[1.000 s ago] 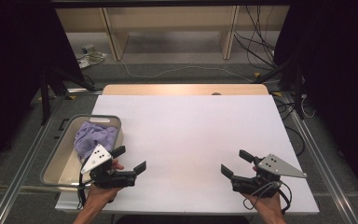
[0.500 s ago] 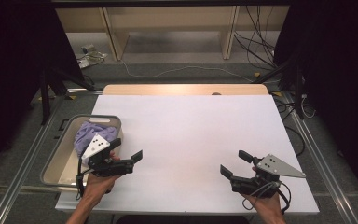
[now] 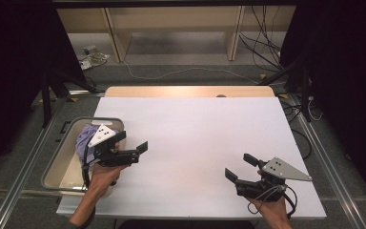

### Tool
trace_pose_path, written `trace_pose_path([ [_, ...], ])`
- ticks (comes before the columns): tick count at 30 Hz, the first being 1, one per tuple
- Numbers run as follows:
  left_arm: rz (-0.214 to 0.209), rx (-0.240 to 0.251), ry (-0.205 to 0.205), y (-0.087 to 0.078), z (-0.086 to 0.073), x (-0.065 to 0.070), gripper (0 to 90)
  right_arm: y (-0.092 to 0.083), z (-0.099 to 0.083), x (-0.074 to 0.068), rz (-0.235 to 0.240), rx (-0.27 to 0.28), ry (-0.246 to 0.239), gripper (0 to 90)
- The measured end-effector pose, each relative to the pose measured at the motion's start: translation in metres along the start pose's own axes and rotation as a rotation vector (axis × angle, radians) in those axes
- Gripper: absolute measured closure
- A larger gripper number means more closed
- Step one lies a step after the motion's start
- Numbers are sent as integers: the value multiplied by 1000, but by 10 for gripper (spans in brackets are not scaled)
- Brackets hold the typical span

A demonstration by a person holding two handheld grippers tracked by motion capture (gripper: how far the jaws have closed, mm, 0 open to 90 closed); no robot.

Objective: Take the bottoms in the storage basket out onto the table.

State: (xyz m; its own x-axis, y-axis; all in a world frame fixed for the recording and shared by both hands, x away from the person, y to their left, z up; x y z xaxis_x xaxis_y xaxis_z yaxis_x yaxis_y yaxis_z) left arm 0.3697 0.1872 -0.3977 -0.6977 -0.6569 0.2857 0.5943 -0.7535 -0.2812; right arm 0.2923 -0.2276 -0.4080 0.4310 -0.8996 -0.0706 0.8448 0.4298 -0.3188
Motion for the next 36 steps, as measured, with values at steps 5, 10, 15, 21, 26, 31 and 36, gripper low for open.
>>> trace_pose_path([
  [5,-17,-21,13,5,10,-2,37,1,0,0,0,-3,4,174],
  [10,9,-33,14,3,16,-10,45,1,0,-1,0,-2,3,174],
  [15,29,-41,18,-4,23,-16,45,1,1,-2,10,0,-11,174],
  [21,94,-47,-34,-16,24,-36,47,1,1,-2,9,1,-18,174],
  [26,136,-71,-28,-24,27,-45,51,2,0,-3,9,-2,-23,174],
  [31,208,-115,-67,-37,29,-63,55,4,0,-5,13,-7,-35,174],
  [36,258,-143,-92,-50,26,-79,61,4,0,-4,11,-12,-34,174],
])
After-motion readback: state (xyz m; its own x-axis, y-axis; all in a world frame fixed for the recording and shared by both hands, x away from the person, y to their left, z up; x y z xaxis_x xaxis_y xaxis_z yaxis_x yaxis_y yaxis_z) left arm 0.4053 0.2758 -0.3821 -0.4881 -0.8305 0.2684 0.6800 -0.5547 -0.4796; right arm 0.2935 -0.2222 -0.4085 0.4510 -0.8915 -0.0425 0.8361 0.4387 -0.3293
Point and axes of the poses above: each handheld gripper's, and its own axes: y roughly forward along the jaws, z roughly out of its top, x roughly to its right, the point moved 1 cm from there along y, roughly forward along the jaws, and after that the axes turned 14 degrees about -z, right-handed, at the moved point
